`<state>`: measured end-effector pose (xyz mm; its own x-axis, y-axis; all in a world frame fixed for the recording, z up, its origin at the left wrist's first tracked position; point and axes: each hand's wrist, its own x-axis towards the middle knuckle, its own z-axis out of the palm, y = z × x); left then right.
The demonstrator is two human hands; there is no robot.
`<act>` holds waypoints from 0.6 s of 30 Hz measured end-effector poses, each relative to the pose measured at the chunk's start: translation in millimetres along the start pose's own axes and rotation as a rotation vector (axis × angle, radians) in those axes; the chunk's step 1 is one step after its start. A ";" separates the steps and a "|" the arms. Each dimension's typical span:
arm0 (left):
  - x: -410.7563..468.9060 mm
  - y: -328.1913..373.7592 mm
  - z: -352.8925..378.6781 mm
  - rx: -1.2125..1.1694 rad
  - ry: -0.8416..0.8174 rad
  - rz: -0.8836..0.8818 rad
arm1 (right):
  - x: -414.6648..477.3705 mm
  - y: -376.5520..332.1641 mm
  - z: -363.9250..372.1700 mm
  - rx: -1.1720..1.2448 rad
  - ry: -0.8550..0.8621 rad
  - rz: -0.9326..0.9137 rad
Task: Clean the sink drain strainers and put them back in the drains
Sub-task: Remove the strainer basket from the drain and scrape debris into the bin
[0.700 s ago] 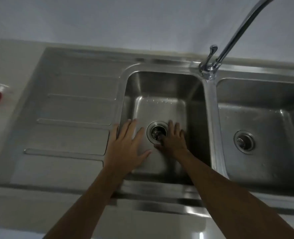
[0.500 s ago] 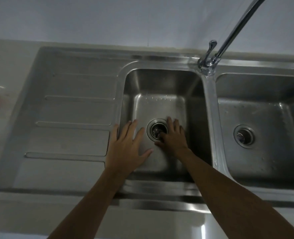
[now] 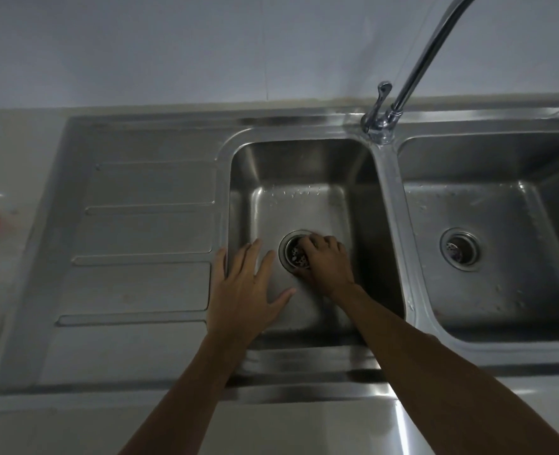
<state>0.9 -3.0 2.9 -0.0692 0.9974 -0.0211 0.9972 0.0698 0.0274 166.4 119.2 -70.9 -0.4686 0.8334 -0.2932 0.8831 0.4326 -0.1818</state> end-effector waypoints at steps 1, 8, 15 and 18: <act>0.3 -0.3 -1.2 -0.008 -0.009 -0.008 | -2.0 -1.6 -4.8 0.032 0.006 0.016; -8.4 16.2 -31.4 -0.053 -0.050 -0.047 | -32.9 8.9 -86.5 0.133 0.122 0.021; 31.1 108.3 -86.0 -0.134 0.034 0.130 | -95.9 88.6 -187.3 0.190 0.347 0.127; 50.3 165.8 -96.4 -0.140 0.026 0.228 | -131.1 150.1 -200.6 0.213 0.385 0.233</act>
<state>160.0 60.5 102.7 0.1541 0.9877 0.0276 0.9735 -0.1565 0.1669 365.4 143.9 128.6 -0.1808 0.9834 0.0123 0.9197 0.1735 -0.3522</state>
